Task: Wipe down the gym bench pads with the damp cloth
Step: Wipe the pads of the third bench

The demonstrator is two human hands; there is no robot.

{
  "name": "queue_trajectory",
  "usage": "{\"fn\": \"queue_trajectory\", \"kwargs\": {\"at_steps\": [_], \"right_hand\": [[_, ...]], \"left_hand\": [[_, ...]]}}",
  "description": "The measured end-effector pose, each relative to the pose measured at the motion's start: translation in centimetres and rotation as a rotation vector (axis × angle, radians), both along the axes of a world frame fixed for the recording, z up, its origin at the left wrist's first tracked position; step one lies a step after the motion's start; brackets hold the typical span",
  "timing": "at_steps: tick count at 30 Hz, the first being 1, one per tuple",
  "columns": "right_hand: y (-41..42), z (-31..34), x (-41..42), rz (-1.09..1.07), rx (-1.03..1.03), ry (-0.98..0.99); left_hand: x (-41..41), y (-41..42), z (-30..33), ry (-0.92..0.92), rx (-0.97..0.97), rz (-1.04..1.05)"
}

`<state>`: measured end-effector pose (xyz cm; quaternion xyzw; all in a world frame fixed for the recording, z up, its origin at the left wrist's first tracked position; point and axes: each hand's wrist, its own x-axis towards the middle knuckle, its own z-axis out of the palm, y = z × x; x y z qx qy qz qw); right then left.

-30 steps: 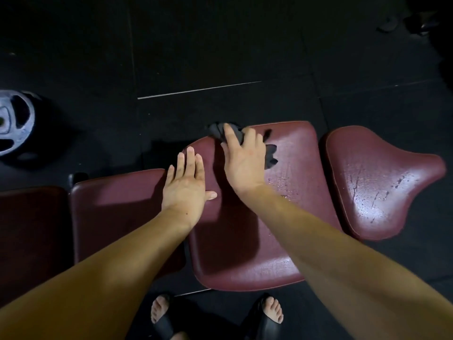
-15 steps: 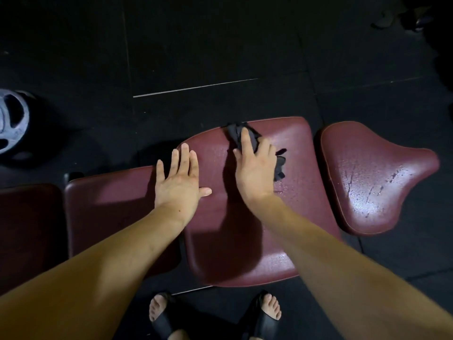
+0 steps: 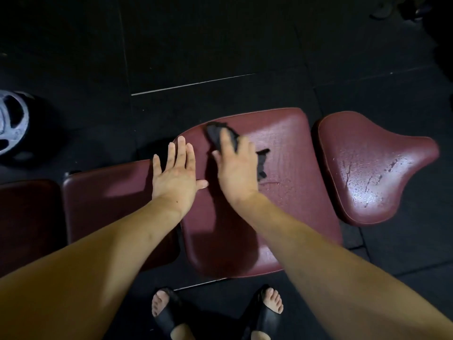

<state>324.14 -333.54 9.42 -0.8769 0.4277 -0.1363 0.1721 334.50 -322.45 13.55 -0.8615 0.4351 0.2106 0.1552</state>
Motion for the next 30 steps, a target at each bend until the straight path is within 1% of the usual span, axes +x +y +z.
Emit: {"fn": "queue_trajectory", "kwargs": {"at_steps": [2,3,4,6,8,10,12,14,17,19,20,21,22,23,25,27,28,29,30], "right_hand": [[-0.5,0.3,-0.3,0.163,-0.050,-0.035],[-1.9,0.1,-1.3,0.200,-0.085,-0.040],[-3.4,-0.2,-2.8,0.191,-0.115,-0.012],[-7.4,-1.5,-6.7,0.063,-0.124,0.078],[-9.8,-2.0,-10.0,-0.171,-0.026,0.103],[-9.8,-2.1,-10.2,-0.410,0.063,0.129],[-7.4,-1.9,-7.6,-0.501,0.042,0.129],[-3.4,-1.0,-4.7,-0.419,-0.009,0.091],[0.7,0.2,-4.4,-0.079,-0.061,0.110],[-0.5,0.5,-6.4,0.142,-0.088,0.085],[-1.5,0.5,-7.7,0.204,-0.095,0.092],[-2.6,0.2,-9.1,0.222,-0.091,0.110],[-4.0,-0.2,-10.6,0.188,-0.076,0.124],[-5.2,-0.8,-12.1,0.106,-0.059,0.135],[-6.9,-1.5,-14.0,-0.114,-0.018,0.147],[-6.4,-1.9,-13.3,-0.313,0.018,0.190],[-5.3,-1.7,-12.0,-0.373,0.025,0.202],[-3.5,-1.3,-10.3,-0.386,0.020,0.200],[-1.4,-0.8,-8.5,-0.352,0.000,0.190]], "left_hand": [[0.0,0.0,0.1,0.018,-0.003,0.012],[0.0,0.0,0.0,0.019,-0.009,0.013],[0.0,0.1,-0.1,0.012,-0.015,0.009],[0.0,0.2,-0.2,0.003,-0.025,-0.001],[0.0,0.4,-0.3,0.007,-0.028,0.002],[0.0,0.4,-0.3,0.018,-0.037,0.010],[0.0,0.5,-0.3,0.021,-0.045,0.008],[0.1,0.6,-0.2,0.013,-0.043,-0.004],[0.0,0.5,-0.1,0.015,-0.040,0.001],[-0.1,0.5,0.0,0.018,-0.039,0.010],[-0.1,0.5,0.0,0.013,-0.034,0.009],[-0.1,0.5,0.1,0.011,-0.031,0.008],[-0.1,0.4,0.1,0.013,-0.033,0.009],[-0.1,0.4,0.0,0.017,-0.039,0.014],[-0.2,0.5,-0.2,0.022,-0.050,0.028],[-0.1,0.7,-0.5,0.015,-0.067,0.024],[-0.1,0.9,-0.6,0.007,-0.085,0.015],[0.0,1.1,-0.6,0.002,-0.108,0.010],[0.0,1.4,-0.6,0.004,-0.138,0.010]]}}
